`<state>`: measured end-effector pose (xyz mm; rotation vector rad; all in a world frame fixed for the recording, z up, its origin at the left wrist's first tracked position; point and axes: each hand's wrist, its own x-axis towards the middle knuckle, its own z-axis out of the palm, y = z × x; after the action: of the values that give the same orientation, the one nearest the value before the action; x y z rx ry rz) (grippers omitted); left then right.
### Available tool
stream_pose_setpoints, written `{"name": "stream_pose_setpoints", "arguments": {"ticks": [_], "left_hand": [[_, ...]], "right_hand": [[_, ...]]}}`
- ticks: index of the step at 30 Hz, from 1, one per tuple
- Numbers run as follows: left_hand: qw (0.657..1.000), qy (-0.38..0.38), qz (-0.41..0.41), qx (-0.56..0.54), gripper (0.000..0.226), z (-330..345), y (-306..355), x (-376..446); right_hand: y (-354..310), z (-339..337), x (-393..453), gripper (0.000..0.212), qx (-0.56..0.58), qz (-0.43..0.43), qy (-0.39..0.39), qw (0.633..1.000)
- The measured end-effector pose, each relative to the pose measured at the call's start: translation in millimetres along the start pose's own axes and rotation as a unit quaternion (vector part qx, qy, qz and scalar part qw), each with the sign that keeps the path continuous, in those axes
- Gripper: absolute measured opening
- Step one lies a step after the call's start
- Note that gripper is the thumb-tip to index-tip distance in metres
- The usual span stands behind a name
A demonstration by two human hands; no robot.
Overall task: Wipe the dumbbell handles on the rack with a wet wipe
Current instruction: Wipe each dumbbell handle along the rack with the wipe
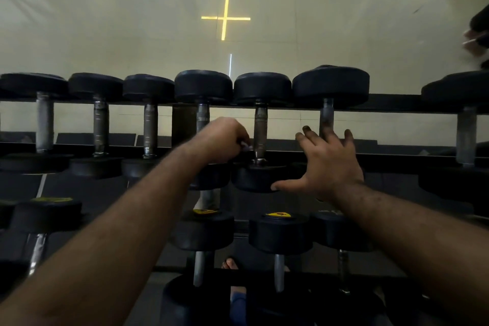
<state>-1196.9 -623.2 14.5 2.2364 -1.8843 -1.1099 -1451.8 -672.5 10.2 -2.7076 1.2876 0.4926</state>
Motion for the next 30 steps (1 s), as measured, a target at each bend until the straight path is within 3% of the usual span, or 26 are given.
{"name": "stream_pose_setpoints", "arguments": {"ticks": [4,8,10,12,13,15,18,21,23,26,28,30], "left_hand": [[1.0,-0.006,-0.029,0.008,0.025,26.6,11.8,-8.0],[0.987,-0.009,0.016,-0.161,0.015,7.6,11.5,-25.7],[0.978,0.098,-0.01,-0.185,0.013,7.8,15.0,-20.9],[0.963,0.217,-0.078,-0.137,0.016,15.7,19.8,-8.1],[0.961,0.228,-0.112,-0.109,0.017,20.9,23.1,-2.2],[0.977,0.142,-0.151,-0.059,0.016,32.7,28.6,3.3],[0.991,0.026,-0.125,-0.028,0.021,34.2,27.3,-8.6],[0.987,-0.001,-0.065,-0.146,0.01,10.4,26.4,-20.0],[0.972,0.075,-0.032,-0.222,0.005,1.6,36.1,-20.5],[0.945,0.305,0.004,-0.115,0.018,17.3,44.5,-5.9],[0.95,0.309,0.036,0.019,0.025,34.0,41.9,-0.5],[0.967,0.238,0.06,0.065,0.03,41.1,34.9,-4.5]], "right_hand": [[0.0,0.3,0.9,0.148,-0.009,-0.002,0.0,1.0],[-0.8,-1.1,0.2,0.148,-0.009,-0.001,-0.011,1.0],[-1.3,-2.7,0.6,0.148,-0.01,-0.001,-0.014,1.0],[-1.6,-2.6,1.6,0.148,-0.009,0.001,-0.016,1.0],[-1.8,-1.9,1.8,0.148,-0.01,0.001,-0.016,1.0],[-1.7,0.1,1.8,0.147,-0.011,0.0,-0.009,1.0],[-1.6,0.0,1.3,0.147,-0.013,-0.003,-0.006,1.0],[-2.5,-0.9,0.8,0.147,-0.013,0.001,-0.008,1.0],[-3.1,-1.1,0.3,0.148,-0.013,0.002,-0.007,1.0],[-3.3,-1.5,-1.0,0.149,-0.012,0.006,0.006,1.0],[-3.2,-1.0,-2.1,0.148,-0.01,0.008,0.015,1.0],[-3.4,-0.7,-2.1,0.148,-0.012,0.009,0.021,1.0]]}}
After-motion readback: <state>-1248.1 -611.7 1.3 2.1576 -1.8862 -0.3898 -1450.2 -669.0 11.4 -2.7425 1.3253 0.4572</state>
